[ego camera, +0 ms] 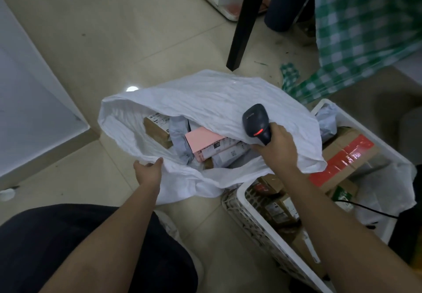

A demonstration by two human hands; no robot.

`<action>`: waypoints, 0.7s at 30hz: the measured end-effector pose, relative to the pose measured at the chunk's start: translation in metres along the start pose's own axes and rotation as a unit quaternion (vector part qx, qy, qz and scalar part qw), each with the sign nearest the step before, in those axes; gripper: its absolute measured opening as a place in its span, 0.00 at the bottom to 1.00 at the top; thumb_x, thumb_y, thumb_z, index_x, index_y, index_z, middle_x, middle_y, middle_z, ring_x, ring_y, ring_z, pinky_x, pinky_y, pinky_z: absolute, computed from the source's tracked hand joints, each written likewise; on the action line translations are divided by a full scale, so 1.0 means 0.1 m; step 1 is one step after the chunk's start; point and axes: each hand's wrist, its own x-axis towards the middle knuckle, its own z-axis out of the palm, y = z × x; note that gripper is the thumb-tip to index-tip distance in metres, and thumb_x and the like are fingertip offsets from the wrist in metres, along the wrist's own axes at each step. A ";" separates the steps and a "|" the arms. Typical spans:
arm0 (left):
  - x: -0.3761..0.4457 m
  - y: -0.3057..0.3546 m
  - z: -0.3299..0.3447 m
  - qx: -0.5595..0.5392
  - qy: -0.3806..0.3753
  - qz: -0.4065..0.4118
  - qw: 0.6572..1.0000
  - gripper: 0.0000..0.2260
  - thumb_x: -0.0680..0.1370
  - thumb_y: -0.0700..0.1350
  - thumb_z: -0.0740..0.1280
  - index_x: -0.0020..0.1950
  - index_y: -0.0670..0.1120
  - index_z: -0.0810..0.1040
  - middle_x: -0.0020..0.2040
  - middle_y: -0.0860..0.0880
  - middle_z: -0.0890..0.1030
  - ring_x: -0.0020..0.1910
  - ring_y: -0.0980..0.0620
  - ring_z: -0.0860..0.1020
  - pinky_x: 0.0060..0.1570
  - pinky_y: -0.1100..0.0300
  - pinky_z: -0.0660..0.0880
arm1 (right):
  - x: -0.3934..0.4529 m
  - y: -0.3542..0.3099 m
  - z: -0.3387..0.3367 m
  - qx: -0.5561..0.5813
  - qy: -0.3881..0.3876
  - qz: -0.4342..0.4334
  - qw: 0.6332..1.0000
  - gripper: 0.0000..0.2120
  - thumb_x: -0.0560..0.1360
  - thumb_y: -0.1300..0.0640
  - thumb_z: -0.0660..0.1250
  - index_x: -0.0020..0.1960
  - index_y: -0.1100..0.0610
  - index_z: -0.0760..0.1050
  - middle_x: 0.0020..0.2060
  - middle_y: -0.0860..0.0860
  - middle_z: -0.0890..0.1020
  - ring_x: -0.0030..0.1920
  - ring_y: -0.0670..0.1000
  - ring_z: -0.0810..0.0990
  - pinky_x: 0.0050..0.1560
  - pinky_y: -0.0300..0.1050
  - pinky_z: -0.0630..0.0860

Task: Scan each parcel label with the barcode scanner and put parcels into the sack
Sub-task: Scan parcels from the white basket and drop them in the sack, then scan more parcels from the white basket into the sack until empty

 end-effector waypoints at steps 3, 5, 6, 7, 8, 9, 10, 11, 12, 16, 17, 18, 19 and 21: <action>-0.02 0.08 0.01 -0.015 -0.011 0.037 0.999 0.32 0.77 0.39 0.68 0.77 0.43 0.57 0.69 0.41 0.71 0.64 0.42 0.73 0.63 0.54 0.69 | 0.10 -0.29 0.16 -0.060 -0.015 -0.032 0.998 0.26 0.69 0.51 0.77 0.60 0.57 0.70 0.60 0.55 0.71 0.60 0.58 0.69 0.44 0.48 0.68; -0.08 0.15 0.04 -0.017 -0.021 0.065 0.998 0.29 0.77 0.36 0.66 0.76 0.45 0.60 0.67 0.41 0.72 0.63 0.43 0.73 0.58 0.56 0.70 | 0.20 -0.43 0.24 -0.136 -0.021 -0.047 0.989 0.27 0.70 0.51 0.75 0.63 0.57 0.68 0.62 0.55 0.69 0.61 0.57 0.68 0.45 0.46 0.69; -0.08 0.17 0.05 -0.018 -0.029 0.074 0.997 0.28 0.77 0.36 0.66 0.75 0.46 0.61 0.67 0.41 0.72 0.61 0.44 0.74 0.57 0.57 0.70 | 0.25 -0.48 0.28 -0.181 -0.018 -0.056 0.982 0.26 0.72 0.53 0.74 0.64 0.58 0.67 0.63 0.56 0.68 0.61 0.58 0.68 0.47 0.46 0.71; -0.09 0.18 0.06 -0.019 -0.036 0.079 0.996 0.27 0.77 0.35 0.66 0.75 0.47 0.63 0.67 0.42 0.72 0.60 0.46 0.74 0.56 0.57 0.71 | 0.30 -0.50 0.31 -0.220 -0.013 -0.066 0.973 0.23 0.74 0.56 0.72 0.64 0.58 0.66 0.63 0.57 0.68 0.61 0.58 0.68 0.49 0.46 0.71; -0.09 0.19 0.07 -0.019 -0.039 0.081 0.996 0.27 0.77 0.35 0.65 0.74 0.47 0.64 0.66 0.43 0.72 0.58 0.48 0.74 0.56 0.57 0.70 | 0.34 -0.51 0.34 -0.245 -0.009 -0.073 0.967 0.20 0.75 0.60 0.68 0.64 0.59 0.66 0.63 0.57 0.69 0.60 0.58 0.69 0.49 0.46 0.71; -0.09 0.20 0.07 -0.022 -0.040 0.082 0.996 0.26 0.77 0.36 0.65 0.74 0.48 0.65 0.65 0.43 0.73 0.57 0.49 0.73 0.56 0.57 0.70 | 0.39 -0.51 0.35 -0.250 -0.005 -0.076 0.965 0.18 0.76 0.62 0.65 0.64 0.59 0.65 0.61 0.58 0.71 0.59 0.59 0.71 0.47 0.47 0.70; -0.08 0.21 0.07 -0.026 -0.040 0.081 0.996 0.24 0.78 0.36 0.66 0.73 0.47 0.67 0.65 0.43 0.73 0.57 0.49 0.74 0.57 0.57 0.71 | 0.43 -0.51 0.35 -0.235 0.000 -0.074 0.969 0.17 0.77 0.64 0.63 0.64 0.59 0.66 0.59 0.58 0.74 0.57 0.59 0.73 0.44 0.47 0.68; -0.07 0.22 0.08 -0.031 -0.039 0.080 0.996 0.23 0.78 0.37 0.66 0.72 0.47 0.68 0.64 0.43 0.74 0.58 0.48 0.75 0.58 0.56 0.72 | 0.47 -0.50 0.33 -0.202 0.002 -0.065 0.977 0.16 0.77 0.63 0.63 0.64 0.59 0.66 0.56 0.58 0.76 0.54 0.59 0.75 0.41 0.48 0.67; -0.07 0.24 0.08 -0.035 -0.037 0.078 0.996 0.21 0.78 0.39 0.67 0.71 0.46 0.70 0.64 0.42 0.75 0.59 0.46 0.76 0.60 0.54 0.73 | 0.50 -0.50 0.30 -0.158 0.006 -0.053 0.986 0.15 0.77 0.62 0.63 0.63 0.59 0.67 0.53 0.58 0.78 0.51 0.60 0.77 0.40 0.48 0.65; -0.12 0.42 0.11 -0.037 -0.028 0.082 0.996 0.19 0.77 0.40 0.68 0.69 0.42 0.73 0.63 0.42 0.77 0.60 0.43 0.77 0.64 0.50 0.73 | 0.57 -0.56 0.04 0.005 0.031 0.008 0.999 0.13 0.76 0.57 0.67 0.59 0.57 0.70 0.47 0.56 0.80 0.42 0.59 0.75 0.40 0.47 0.67; -0.16 0.52 0.11 -0.042 -0.025 0.091 0.995 0.19 0.77 0.39 0.68 0.69 0.42 0.73 0.63 0.42 0.77 0.60 0.44 0.77 0.64 0.50 0.73 | 0.60 -0.60 -0.05 0.040 0.046 0.024 0.998 0.13 0.75 0.56 0.68 0.58 0.57 0.71 0.46 0.55 0.80 0.43 0.59 0.76 0.41 0.47 0.68; -0.20 0.65 0.12 -0.051 -0.021 0.102 0.993 0.19 0.78 0.39 0.68 0.69 0.42 0.73 0.63 0.43 0.78 0.60 0.44 0.77 0.64 0.50 0.73 | 0.63 -0.64 -0.15 0.070 0.063 0.038 0.995 0.13 0.75 0.56 0.68 0.57 0.57 0.71 0.46 0.54 0.80 0.43 0.59 0.76 0.42 0.46 0.68; -0.24 0.80 0.12 -0.065 -0.017 0.114 0.991 0.19 0.77 0.39 0.68 0.68 0.42 0.74 0.62 0.43 0.78 0.60 0.44 0.77 0.64 0.49 0.73 | 0.66 -0.69 -0.26 0.094 0.076 0.052 0.991 0.13 0.74 0.57 0.69 0.57 0.56 0.71 0.45 0.53 0.79 0.43 0.58 0.75 0.43 0.46 0.67; -0.36 1.16 0.12 -0.099 -0.017 0.143 0.985 0.18 0.77 0.40 0.68 0.68 0.43 0.74 0.59 0.46 0.79 0.59 0.46 0.78 0.64 0.49 0.73 | 0.75 -0.81 -0.51 0.138 0.103 0.070 0.982 0.14 0.73 0.59 0.69 0.57 0.57 0.72 0.44 0.53 0.78 0.43 0.57 0.75 0.43 0.45 0.66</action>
